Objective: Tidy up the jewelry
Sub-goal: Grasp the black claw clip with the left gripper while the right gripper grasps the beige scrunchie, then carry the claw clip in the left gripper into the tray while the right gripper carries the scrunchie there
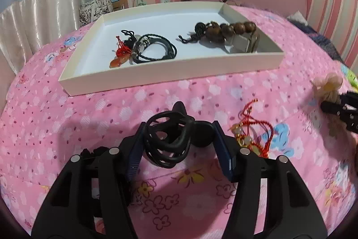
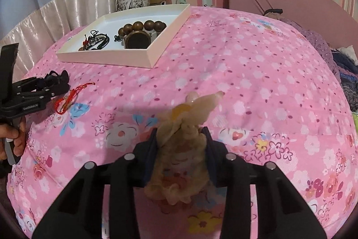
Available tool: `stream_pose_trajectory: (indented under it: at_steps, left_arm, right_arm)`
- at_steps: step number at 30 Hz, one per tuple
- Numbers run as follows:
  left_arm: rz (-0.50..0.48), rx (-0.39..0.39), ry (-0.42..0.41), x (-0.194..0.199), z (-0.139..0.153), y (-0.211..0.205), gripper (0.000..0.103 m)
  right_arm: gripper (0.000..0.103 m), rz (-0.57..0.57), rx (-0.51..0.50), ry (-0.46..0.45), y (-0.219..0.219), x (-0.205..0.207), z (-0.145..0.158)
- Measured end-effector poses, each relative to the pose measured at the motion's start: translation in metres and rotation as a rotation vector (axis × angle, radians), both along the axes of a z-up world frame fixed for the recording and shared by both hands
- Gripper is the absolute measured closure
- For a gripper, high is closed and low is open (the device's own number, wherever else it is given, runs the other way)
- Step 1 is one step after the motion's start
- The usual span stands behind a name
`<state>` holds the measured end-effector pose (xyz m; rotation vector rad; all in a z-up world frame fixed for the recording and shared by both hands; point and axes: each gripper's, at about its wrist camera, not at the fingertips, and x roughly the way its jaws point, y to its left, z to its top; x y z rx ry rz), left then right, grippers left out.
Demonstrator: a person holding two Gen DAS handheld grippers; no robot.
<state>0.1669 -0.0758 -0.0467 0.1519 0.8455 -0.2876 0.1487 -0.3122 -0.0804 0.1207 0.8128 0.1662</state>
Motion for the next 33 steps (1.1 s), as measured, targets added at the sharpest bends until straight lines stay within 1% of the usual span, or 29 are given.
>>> stream_pose_trajectory:
  at_steps: [1,3,4,5,8,11,13,17,18,21,23,25,28,30,31,33]
  left_arm:
    - [0.000,-0.010,0.003,0.001,0.000,0.001,0.046]
    - [0.010,-0.032,-0.013,-0.001,0.002,0.005,0.047]
    - [0.012,-0.038,-0.023,-0.002,0.004,0.007,0.047]
    - [0.013,-0.041,-0.036,-0.004,0.007,0.008,0.046]
    - [0.012,-0.058,-0.061,-0.008,0.016,0.012,0.047]
    - [0.008,-0.069,-0.096,-0.011,0.032,0.016,0.046]
    - [0.009,-0.077,-0.117,-0.010,0.043,0.020,0.047]
    - [0.017,-0.085,-0.157,0.005,0.066,0.023,0.046]
    - [0.022,-0.091,-0.161,0.010,0.070,0.024,0.046]
    - [0.039,-0.100,-0.176,0.026,0.076,0.025,0.046]
    - [0.051,-0.108,-0.186,0.037,0.077,0.027,0.046]
    - [0.065,-0.106,-0.185,0.046,0.074,0.028,0.046]
    - [0.083,-0.087,-0.195,0.060,0.067,0.027,0.046]
    - [0.096,-0.076,-0.200,0.066,0.060,0.027,0.046]
    - [0.102,-0.073,-0.197,0.069,0.056,0.026,0.046]
    - [0.116,-0.081,-0.188,0.074,0.048,0.025,0.046]
  right_arm:
    - [0.076,-0.003,0.007,-0.001,-0.001,0.000,0.000]
    - [0.084,-0.005,0.036,-0.006,-0.004,-0.001,0.002]
    - [0.089,-0.003,0.048,-0.008,-0.005,-0.002,0.003]
    - [0.092,0.001,0.060,-0.011,-0.005,-0.002,0.004]
    - [0.094,0.007,0.105,-0.040,-0.008,-0.004,0.013]
    - [0.094,0.025,0.159,-0.090,-0.007,-0.004,0.033]
    - [0.094,0.029,0.169,-0.131,-0.004,-0.002,0.047]
    - [0.094,0.022,0.195,-0.211,0.009,0.014,0.075]
    - [0.094,0.019,0.192,-0.234,0.017,0.023,0.083]
    - [0.094,0.034,0.223,-0.271,0.038,0.046,0.095]
    - [0.094,0.034,0.223,-0.282,0.053,0.062,0.097]
    - [0.094,0.059,0.223,-0.290,0.072,0.080,0.098]
    - [0.094,0.085,0.171,-0.290,0.098,0.102,0.095]
    - [0.094,0.090,0.107,-0.289,0.114,0.112,0.088]
    - [0.094,0.088,0.092,-0.287,0.119,0.116,0.084]
    - [0.094,0.086,0.102,-0.272,0.123,0.124,0.072]
